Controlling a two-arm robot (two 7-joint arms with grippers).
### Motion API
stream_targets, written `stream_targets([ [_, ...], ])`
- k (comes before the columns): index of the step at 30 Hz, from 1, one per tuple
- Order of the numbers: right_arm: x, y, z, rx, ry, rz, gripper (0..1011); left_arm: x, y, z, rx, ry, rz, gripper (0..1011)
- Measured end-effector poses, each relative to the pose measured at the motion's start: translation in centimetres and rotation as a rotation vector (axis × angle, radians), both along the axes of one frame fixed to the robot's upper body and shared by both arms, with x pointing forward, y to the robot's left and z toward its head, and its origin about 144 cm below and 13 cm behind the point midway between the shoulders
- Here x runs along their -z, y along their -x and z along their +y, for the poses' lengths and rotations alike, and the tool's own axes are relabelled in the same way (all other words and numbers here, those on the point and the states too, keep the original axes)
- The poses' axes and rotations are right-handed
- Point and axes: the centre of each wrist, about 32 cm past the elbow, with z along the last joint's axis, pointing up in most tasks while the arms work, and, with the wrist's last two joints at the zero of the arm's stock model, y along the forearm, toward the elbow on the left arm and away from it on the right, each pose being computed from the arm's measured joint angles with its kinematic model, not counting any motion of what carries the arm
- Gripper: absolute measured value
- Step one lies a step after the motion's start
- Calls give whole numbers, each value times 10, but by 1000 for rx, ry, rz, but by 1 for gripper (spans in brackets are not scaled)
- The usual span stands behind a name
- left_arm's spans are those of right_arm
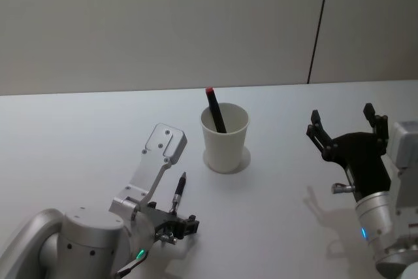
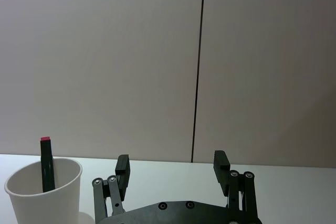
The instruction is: Place the pen into the pen holder.
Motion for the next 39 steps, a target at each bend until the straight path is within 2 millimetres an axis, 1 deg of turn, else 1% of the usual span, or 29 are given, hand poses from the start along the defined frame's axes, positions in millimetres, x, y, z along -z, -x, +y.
stream_targets([
  [1, 0, 0, 0, 0, 0, 0, 1001, 0, 0, 0, 0, -3, -3, 918],
  [2, 0, 0, 0, 0, 0, 0, 1001, 1, 1, 0, 1, -9, -8, 873],
  [3, 0, 0, 0, 0, 0, 0, 1001, 2, 1, -1, 1, -12, -10, 873],
  [6, 0, 0, 0, 0, 0, 0, 1001, 3, 1, -1, -1, -23, -20, 765],
  [7, 0, 0, 0, 0, 0, 0, 1001, 4, 2, -1, -2, -28, -23, 747],
  [8, 0, 0, 0, 0, 0, 0, 1001, 4, 2, -1, -2, -28, -23, 684],
  [10, 0, 0, 0, 0, 0, 0, 1001, 5, 2, -1, -4, -33, -28, 645],
  [12, 0, 0, 0, 0, 0, 0, 1001, 6, 2, -1, -5, -37, -31, 565],
  [13, 0, 0, 0, 0, 0, 0, 1001, 6, 2, -1, -5, -38, -31, 542],
  [14, 0, 0, 0, 0, 0, 0, 1001, 6, 2, -1, -6, -40, -32, 484],
  [15, 0, 0, 0, 0, 0, 0, 1001, 7, 2, -1, -6, -41, -31, 470],
  [17, 0, 0, 0, 0, 0, 0, 1001, 7, 2, -1, -7, -42, -30, 399],
  [18, 0, 0, 0, 0, 0, 0, 1001, 8, 2, -1, -7, -43, -29, 382],
  [20, 0, 0, 0, 0, 0, 0, 1001, 9, 1, -1, -7, -45, -26, 278],
  [22, 0, 0, 0, 0, 0, 0, 1001, 10, 1, -1, -7, -46, -23, 267],
  [24, 0, 0, 0, 0, 0, 0, 1001, 10, 1, -1, -6, -49, -21, 187],
  [26, 0, 0, 0, 0, 0, 0, 1001, 11, 1, -1, -5, -51, -20, 172],
  [39, 0, 0, 0, 0, 0, 0, 1001, 14, 2, -2, 5, -75, -12, 171],
])
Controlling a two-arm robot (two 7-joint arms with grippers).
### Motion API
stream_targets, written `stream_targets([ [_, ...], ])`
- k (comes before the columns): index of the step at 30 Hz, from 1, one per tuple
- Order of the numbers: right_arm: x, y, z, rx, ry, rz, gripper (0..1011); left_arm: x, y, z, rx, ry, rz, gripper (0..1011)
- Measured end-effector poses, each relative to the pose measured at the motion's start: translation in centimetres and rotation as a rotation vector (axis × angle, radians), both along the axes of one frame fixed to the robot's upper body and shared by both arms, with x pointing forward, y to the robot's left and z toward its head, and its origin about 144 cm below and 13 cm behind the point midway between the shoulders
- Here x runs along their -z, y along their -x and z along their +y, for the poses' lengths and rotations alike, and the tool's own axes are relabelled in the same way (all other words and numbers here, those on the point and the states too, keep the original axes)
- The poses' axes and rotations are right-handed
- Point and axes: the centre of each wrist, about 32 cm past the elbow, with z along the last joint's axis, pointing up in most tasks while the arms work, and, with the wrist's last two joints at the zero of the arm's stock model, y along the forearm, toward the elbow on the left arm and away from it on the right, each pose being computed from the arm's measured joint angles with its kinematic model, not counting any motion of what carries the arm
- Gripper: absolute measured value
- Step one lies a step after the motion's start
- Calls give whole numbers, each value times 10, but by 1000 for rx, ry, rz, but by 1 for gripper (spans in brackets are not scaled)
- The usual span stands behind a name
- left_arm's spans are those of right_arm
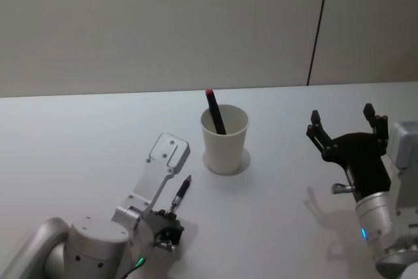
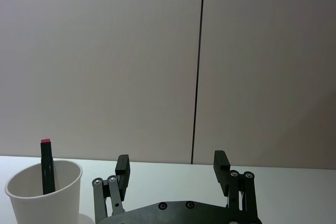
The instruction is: Place the pen into the pen holder.
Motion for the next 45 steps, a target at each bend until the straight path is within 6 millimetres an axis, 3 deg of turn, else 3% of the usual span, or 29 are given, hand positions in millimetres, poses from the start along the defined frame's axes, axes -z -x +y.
stream_targets([
  [14, 0, 0, 0, 0, 0, 0, 1001, 3, 8, 3, 10, 6, -81, 171],
  [45, 0, 0, 0, 0, 0, 0, 1001, -6, 20, 29, 62, 154, -564, 171],
])
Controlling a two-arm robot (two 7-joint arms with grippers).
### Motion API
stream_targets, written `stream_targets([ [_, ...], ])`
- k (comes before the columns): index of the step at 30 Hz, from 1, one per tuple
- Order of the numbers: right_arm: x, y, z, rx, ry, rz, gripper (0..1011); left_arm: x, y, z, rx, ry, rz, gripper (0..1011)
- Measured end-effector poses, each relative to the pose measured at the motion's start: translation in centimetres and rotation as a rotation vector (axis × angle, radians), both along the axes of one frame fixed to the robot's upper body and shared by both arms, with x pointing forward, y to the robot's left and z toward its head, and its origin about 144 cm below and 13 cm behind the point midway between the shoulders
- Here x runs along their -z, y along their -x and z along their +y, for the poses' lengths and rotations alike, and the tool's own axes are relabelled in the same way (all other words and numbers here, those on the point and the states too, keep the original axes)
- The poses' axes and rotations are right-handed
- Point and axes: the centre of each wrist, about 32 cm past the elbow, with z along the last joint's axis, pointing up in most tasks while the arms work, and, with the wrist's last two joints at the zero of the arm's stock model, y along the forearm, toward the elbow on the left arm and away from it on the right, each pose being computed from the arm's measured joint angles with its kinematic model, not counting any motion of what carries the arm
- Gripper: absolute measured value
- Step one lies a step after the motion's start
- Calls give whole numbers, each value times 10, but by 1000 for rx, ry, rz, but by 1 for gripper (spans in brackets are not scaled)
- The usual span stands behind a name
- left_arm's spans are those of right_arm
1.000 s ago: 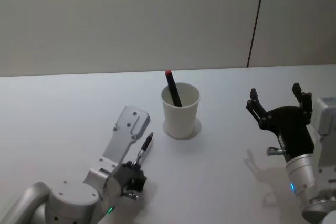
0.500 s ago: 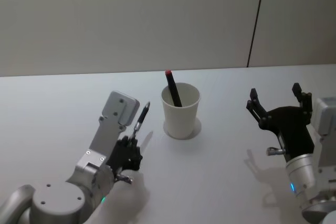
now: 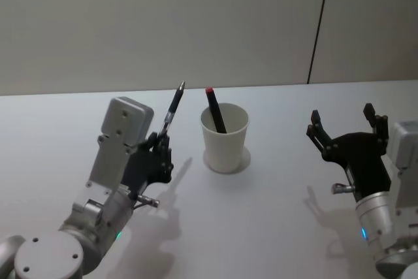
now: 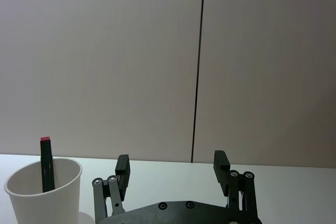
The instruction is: Place the pen into the pen holder.
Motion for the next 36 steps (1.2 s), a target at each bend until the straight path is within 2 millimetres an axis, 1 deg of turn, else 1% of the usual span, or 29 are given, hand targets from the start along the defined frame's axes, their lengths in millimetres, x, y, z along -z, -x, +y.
stream_targets([
  [13, 0, 0, 0, 0, 0, 0, 1001, 10, -6, 11, 112, 66, -188, 171],
  [22, 0, 0, 0, -1, 0, 0, 1001, 23, -17, 18, 235, 89, -338, 171],
  [29, -2, -2, 1, -34, 8, 1, 1001, 35, -29, 21, 335, 68, -460, 171],
  [36, -5, -6, 5, -76, 23, 1, 1001, 45, -40, 22, 401, 17, -542, 171],
])
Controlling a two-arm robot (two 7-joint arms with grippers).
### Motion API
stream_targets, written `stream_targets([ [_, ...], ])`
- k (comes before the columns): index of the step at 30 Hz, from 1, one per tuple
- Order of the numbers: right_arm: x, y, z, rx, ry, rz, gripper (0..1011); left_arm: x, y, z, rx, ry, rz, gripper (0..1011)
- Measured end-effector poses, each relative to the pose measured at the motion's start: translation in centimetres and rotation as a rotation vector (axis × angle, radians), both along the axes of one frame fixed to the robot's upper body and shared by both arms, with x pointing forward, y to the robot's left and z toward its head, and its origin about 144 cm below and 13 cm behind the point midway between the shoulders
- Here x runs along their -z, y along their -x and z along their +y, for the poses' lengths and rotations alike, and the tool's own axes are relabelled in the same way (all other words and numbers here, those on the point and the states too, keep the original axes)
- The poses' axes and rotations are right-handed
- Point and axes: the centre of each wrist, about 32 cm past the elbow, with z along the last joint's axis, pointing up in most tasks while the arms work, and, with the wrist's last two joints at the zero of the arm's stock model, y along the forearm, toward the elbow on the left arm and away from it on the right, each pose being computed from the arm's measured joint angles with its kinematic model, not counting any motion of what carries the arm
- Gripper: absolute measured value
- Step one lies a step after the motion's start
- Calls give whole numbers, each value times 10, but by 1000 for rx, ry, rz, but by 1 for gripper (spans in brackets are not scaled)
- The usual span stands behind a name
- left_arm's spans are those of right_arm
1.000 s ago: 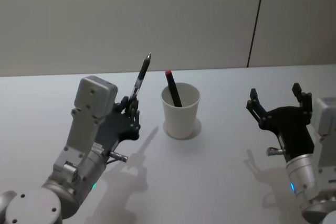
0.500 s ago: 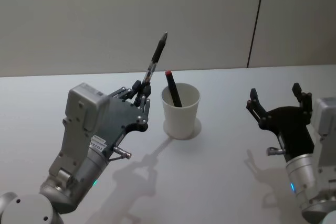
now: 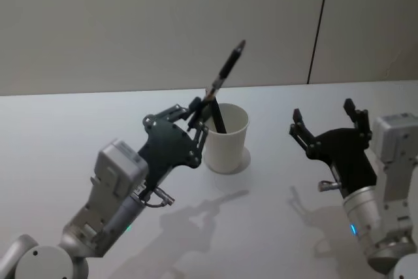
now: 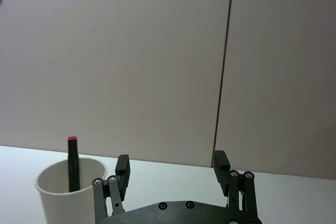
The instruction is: Place the pen into the pen holder.
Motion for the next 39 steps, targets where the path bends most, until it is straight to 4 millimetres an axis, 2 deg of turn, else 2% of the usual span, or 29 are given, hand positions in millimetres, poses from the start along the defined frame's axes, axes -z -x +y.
stream_targets([
  [13, -9, -5, 8, -128, 19, -12, 1001, 14, -16, -2, 58, -88, -115, 171],
  [28, -21, -4, 10, -341, -30, -49, 1001, 20, -22, -3, 79, -119, -143, 171],
  [39, -27, 5, 4, -475, -87, -76, 1001, 22, -26, -4, 76, -129, -136, 171],
])
